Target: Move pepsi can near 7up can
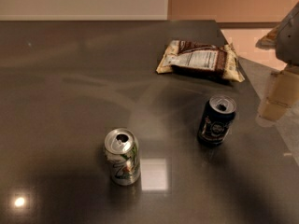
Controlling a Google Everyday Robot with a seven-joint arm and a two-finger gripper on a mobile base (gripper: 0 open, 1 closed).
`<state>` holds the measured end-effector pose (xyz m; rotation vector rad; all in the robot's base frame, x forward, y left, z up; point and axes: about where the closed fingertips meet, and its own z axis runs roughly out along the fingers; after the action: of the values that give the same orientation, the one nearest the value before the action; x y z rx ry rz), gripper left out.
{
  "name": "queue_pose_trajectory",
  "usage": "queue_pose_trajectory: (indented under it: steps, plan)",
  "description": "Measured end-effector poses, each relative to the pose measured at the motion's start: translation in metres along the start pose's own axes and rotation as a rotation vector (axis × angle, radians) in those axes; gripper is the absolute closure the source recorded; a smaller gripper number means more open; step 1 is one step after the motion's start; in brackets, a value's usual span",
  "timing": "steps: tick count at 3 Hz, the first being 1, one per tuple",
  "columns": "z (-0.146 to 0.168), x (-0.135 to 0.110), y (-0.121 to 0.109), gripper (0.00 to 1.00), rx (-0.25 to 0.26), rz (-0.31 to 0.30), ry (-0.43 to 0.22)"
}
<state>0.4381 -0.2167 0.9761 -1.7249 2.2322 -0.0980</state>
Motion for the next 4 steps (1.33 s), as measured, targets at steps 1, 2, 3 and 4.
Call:
queue_pose_trajectory:
  steps: [1, 2, 3, 4]
  plan:
    - [-0.001, 0.000, 0.000, 0.00, 0.002, 0.000, -0.002]
    - [0.010, -0.003, -0.004, 0.00, -0.018, -0.002, -0.042]
    - [0.027, -0.006, -0.005, 0.00, -0.066, 0.005, -0.105]
    - [0.045, -0.011, 0.004, 0.00, -0.125, -0.009, -0.156]
